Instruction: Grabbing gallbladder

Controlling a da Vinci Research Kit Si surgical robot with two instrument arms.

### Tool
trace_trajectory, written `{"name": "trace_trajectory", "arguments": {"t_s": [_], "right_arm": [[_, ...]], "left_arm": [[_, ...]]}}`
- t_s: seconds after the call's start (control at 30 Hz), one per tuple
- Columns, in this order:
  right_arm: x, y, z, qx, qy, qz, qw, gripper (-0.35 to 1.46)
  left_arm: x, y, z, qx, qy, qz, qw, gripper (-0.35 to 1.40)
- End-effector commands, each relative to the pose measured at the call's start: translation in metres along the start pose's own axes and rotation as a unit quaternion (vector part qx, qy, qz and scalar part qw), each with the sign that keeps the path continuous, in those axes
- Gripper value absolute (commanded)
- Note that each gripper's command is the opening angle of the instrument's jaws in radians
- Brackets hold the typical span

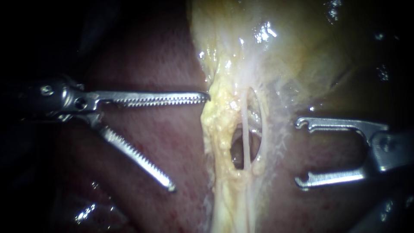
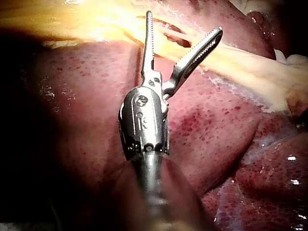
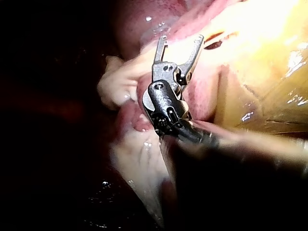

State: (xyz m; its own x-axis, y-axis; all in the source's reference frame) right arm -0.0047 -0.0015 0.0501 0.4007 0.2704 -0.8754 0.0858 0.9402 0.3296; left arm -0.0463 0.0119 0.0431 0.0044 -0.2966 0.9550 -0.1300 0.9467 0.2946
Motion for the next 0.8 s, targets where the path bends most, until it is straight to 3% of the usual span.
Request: {"name": "trace_trajectory", "arguments": {"t_s": [0.03, 0.3, 0.37, 0.47, 0.63, 0.8], "right_arm": [[0.0000, 0.0000, 0.0000, 0.000, 0.000, 0.000, 1.0000, 0.57], [0.0000, 0.0000, 0.0000, 0.000, 0.000, 0.000, 1.0000, 0.57], [0.0000, 0.0000, 0.0000, 0.000, 0.000, 0.000, 1.0000, 0.57], [0.0000, 0.0000, 0.0000, 0.000, 0.000, 0.000, 1.0000, 0.57], [0.0000, 0.0000, 0.0000, 0.000, 0.000, 0.000, 1.0000, 0.57], [0.0000, 0.0000, 0.0000, 0.000, 0.000, 0.003, 1.0000, 0.57]], "left_arm": [[0.0000, 0.0000, 0.0000, 0.000, 0.000, 0.000, 1.0000, 1.14], [-0.0001, 0.0000, 0.0000, 0.001, 0.000, 0.000, 1.0000, 1.13], [-0.0002, 0.0000, -0.0001, 0.000, -0.002, -0.021, 0.9998, 1.13], [-0.0006, 0.0000, -0.0002, -0.022, -0.002, -0.060, 0.9980, 1.11], [-0.0016, 0.0001, -0.0002, -0.067, 0.004, -0.105, 0.9922, 1.03], [-0.0020, 0.0004, 0.0000, -0.115, 0.029, -0.142, 0.9827, 0.91]]}}
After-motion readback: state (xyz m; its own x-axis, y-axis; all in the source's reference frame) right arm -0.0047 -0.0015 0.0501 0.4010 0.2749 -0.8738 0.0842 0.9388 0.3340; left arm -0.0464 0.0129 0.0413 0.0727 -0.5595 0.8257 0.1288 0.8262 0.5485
